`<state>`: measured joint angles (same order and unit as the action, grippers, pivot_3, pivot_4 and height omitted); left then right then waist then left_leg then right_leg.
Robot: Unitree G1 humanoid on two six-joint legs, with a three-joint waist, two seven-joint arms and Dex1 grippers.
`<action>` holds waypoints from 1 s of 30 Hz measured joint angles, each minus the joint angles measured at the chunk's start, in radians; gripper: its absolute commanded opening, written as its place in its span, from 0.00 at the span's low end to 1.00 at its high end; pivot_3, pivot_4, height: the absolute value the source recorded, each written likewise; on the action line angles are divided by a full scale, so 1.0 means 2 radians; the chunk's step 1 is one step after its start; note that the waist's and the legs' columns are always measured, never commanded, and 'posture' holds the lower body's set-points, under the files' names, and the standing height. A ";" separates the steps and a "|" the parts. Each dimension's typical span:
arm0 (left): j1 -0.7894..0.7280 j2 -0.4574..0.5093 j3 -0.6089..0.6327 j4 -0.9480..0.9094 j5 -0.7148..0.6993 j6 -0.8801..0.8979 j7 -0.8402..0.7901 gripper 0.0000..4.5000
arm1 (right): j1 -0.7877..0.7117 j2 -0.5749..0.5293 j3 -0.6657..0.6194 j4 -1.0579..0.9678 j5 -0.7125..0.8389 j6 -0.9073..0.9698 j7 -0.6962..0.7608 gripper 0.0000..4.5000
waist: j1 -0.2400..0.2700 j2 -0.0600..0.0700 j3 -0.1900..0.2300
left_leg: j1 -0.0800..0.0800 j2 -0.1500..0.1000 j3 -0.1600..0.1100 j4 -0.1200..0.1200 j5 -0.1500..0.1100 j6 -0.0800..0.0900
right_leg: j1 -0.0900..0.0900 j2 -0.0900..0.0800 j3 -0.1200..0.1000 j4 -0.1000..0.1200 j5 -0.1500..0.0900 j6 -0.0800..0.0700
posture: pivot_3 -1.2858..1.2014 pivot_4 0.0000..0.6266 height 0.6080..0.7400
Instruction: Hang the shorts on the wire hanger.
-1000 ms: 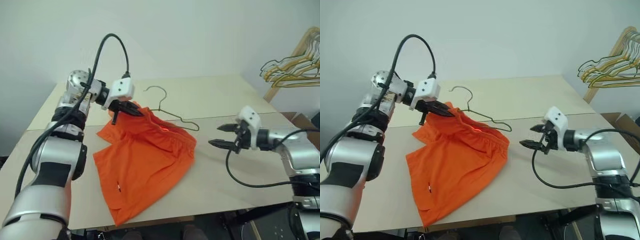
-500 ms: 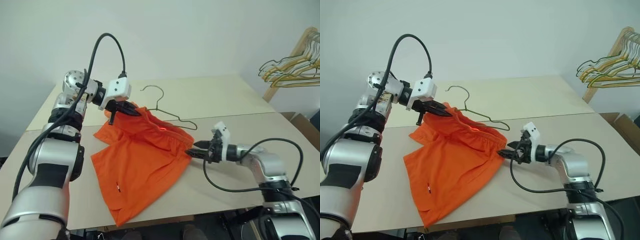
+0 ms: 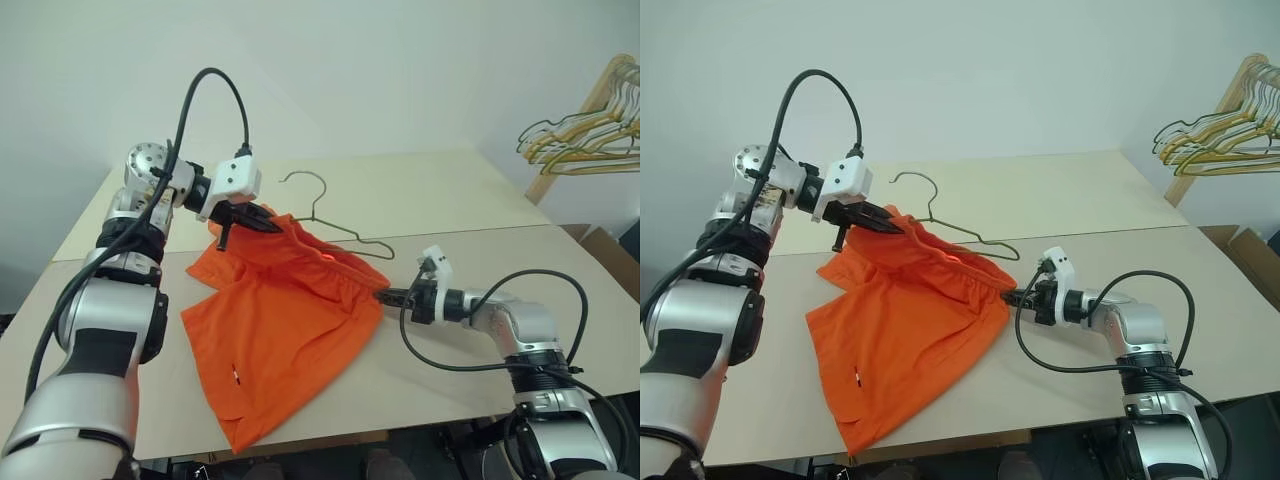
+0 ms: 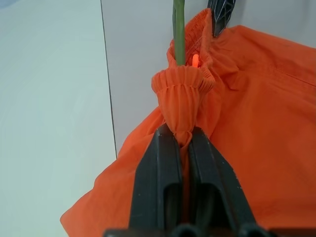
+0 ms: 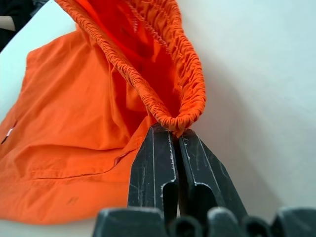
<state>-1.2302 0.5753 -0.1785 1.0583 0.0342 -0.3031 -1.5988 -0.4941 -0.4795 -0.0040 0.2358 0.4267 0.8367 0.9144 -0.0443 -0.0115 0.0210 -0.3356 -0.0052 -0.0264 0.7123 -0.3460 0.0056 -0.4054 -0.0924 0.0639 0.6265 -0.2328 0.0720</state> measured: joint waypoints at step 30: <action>0.054 0.075 -0.061 -0.078 -0.128 0.015 -0.006 0.00 | -0.077 -0.074 0.057 0.075 -0.052 -0.100 0.092 0.01 | 0.000 0.000 0.000 | 0.000 0.000 0.000 0.000 -0.001 0.002 | -0.001 0.000 0.000 0.001 0.000 0.000 | 0.54 0.00 1.00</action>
<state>-1.1230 0.7262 -0.3015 0.9018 -0.2210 -0.2730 -1.6108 -0.6485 -0.6268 0.1093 0.3860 0.3231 0.6375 1.0994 -0.0450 -0.0115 0.0210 -0.3357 -0.0052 -0.0262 0.7130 -0.3481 0.0093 -0.4068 -0.0924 0.0647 0.6278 -0.2328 0.0719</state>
